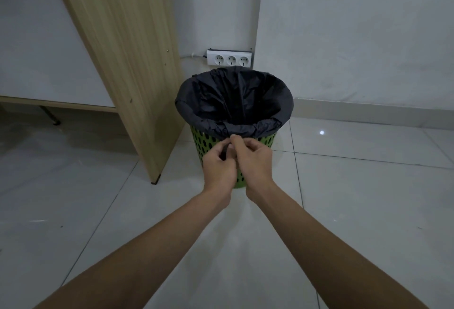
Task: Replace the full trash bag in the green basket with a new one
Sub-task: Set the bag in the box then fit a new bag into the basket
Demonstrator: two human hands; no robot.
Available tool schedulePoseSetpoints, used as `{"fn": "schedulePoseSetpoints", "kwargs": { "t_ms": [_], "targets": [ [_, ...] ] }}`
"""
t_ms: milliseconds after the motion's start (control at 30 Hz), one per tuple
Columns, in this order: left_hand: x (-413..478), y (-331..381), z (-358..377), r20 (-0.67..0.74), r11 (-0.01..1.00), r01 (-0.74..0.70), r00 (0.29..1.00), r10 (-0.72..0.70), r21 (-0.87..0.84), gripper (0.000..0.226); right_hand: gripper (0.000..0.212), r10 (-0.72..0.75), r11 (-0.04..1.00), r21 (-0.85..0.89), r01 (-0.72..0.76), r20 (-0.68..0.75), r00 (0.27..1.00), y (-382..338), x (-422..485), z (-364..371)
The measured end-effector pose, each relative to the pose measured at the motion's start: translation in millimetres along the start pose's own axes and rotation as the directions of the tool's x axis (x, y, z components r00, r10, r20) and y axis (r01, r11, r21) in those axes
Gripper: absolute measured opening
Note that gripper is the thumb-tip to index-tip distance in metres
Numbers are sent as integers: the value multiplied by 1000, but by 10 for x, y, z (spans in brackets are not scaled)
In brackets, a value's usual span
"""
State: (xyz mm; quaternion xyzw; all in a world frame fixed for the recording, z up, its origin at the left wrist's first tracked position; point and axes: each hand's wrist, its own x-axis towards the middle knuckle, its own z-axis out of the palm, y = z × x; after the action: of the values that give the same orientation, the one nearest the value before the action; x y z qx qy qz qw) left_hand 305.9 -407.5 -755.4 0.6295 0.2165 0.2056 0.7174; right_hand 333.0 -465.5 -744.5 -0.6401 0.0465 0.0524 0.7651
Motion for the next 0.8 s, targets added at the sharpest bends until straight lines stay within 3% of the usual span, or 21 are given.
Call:
{"fn": "schedulePoseSetpoints", "kwargs": {
  "t_ms": [100, 233, 267, 333, 367, 400, 500, 567, 633, 667, 733, 800],
  "targets": [
    [-49, -123, 6, 123, 920, -255, 966, 228, 297, 17, 22, 14, 1000, 6, -15, 59, 998, -15, 4, 18],
    [-84, -144, -9, 187, 813, -423, 906, 379, 401, 20, 8, 62, 998, 25, -64, 84, 995, -49, 47, -5],
    [-85, -154, -76, 307, 642, -565, 824, 477, 518, 27, 7, 74, 997, 26, -76, 80, 994, -52, 60, -20],
    [-35, -255, -213, 592, 277, -749, 651, 475, 601, 46, 6, 83, 996, 35, -85, 62, 995, -54, 93, -54],
    [5, -278, -286, 655, 156, -784, 595, 466, 601, 50, 6, 83, 996, 38, -84, 47, 995, -57, 104, -73],
    [13, -288, -353, 662, 161, -798, 577, 478, 581, 49, 5, 84, 995, 46, -86, 37, 996, -56, 119, -92],
    [-66, -170, -424, 469, 541, -715, 699, 540, 442, 27, 10, 122, 987, 96, -128, 61, 991, -41, 115, -121],
    [-92, -38, -363, 234, 800, -500, 865, 444, 331, 13, 12, 167, 976, 134, -175, 69, 984, -43, 97, -121],
    [-6, 56, -255, 44, 953, -192, 981, 187, 234, 11, 11, 197, 962, 180, -205, 62, 978, -33, 91, -127],
    [66, 90, -203, 42, 983, -29, 999, 22, 183, 15, 10, 204, 957, 199, -213, 65, 977, -21, 88, -127],
    [207, 120, -147, 168, 967, 221, 956, -240, 126, 20, 9, 202, 954, 212, -212, 67, 977, 23, 80, -128],
    [270, 155, -142, 266, 945, 304, 908, -325, 118, 20, 13, 180, 960, 211, -185, 44, 983, 70, 60, -135]
  ]
}}
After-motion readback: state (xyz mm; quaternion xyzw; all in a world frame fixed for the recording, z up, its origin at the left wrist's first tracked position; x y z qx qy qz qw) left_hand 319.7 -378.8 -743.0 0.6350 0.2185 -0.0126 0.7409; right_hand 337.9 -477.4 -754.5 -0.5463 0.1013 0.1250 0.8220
